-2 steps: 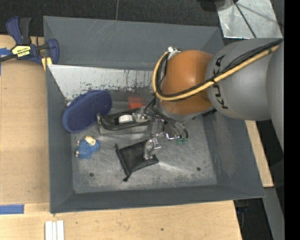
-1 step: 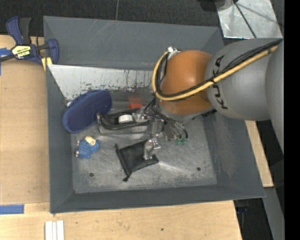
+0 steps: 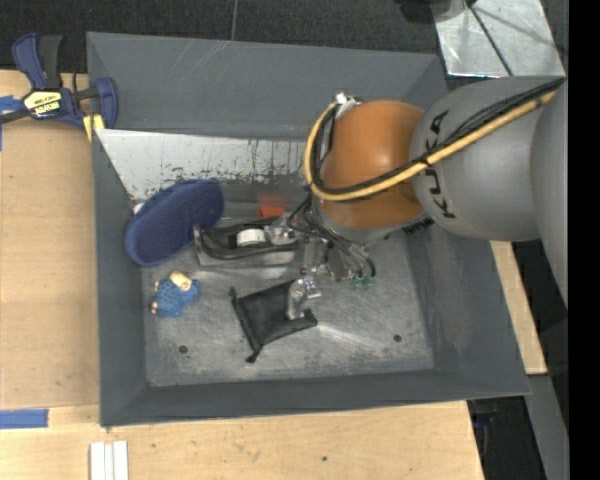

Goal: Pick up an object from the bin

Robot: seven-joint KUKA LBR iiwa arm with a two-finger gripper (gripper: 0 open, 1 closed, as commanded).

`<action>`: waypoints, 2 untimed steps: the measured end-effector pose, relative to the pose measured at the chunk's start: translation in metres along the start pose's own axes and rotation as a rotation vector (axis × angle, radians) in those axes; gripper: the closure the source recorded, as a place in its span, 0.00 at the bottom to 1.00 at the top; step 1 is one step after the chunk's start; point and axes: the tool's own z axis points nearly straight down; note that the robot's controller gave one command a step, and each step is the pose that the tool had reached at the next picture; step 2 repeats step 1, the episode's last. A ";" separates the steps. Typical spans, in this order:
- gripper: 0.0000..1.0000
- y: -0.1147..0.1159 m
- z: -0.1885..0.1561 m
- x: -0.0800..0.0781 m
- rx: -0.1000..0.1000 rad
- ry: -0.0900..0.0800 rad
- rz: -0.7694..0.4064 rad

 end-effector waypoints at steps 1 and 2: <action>1.00 0.000 -0.009 -0.013 -0.001 -0.054 0.004; 1.00 0.000 -0.009 -0.013 -0.001 -0.054 0.004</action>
Offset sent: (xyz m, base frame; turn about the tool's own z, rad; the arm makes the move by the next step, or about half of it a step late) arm 0.0000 0.0000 0.0000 0.0000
